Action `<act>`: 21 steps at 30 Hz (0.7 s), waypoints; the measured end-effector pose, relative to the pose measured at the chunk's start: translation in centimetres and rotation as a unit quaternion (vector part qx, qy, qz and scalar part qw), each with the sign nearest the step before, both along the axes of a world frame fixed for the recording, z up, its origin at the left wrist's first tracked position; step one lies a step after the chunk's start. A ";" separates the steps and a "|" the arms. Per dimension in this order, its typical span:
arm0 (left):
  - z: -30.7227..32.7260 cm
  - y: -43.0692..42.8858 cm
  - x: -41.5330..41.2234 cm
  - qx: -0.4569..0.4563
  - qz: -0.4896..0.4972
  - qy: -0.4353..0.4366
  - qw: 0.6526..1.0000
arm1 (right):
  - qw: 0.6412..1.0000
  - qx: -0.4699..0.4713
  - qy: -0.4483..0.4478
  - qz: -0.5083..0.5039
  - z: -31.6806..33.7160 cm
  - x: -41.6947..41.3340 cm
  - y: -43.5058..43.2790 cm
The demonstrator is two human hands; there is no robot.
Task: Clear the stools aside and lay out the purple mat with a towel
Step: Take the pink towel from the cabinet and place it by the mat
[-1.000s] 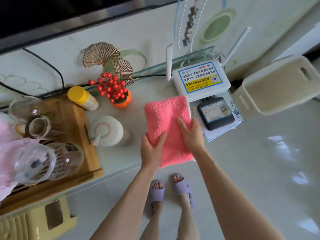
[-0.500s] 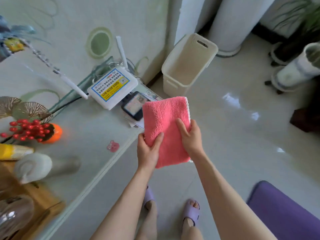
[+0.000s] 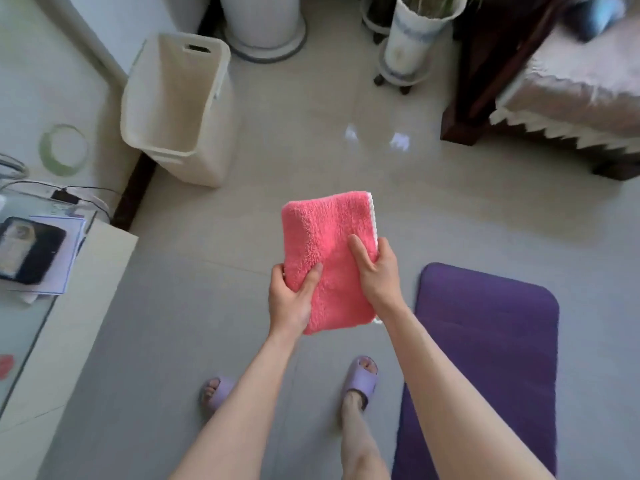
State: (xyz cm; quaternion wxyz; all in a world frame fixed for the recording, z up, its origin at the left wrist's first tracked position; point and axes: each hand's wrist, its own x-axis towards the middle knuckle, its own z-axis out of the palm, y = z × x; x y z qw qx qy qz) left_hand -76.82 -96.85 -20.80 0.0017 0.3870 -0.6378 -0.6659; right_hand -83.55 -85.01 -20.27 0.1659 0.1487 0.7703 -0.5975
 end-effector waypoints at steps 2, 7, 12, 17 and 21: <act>-1.3 4.6 -1.4 0.005 -0.016 -0.005 1.000 | 1.000 -0.006 -0.012 -0.019 -1.6 -1.1 4.7; -6.8 12.4 -3.8 0.005 -0.052 -0.036 0.998 | 0.998 -0.016 -0.048 -0.044 -7.1 -2.9 13.0; -13.9 16.7 -5.8 0.000 -0.101 -0.058 0.993 | 0.994 -0.019 -0.066 -0.089 -14.2 -3.8 17.9; -23.8 19.3 -8.0 0.012 -0.147 -0.080 0.986 | 0.989 -0.024 -0.078 -0.122 -24.0 -4.8 21.2; -33.7 21.0 -9.8 0.015 -0.185 -0.090 0.979 | 0.988 -0.019 -0.076 -0.137 -34.0 -6.0 23.2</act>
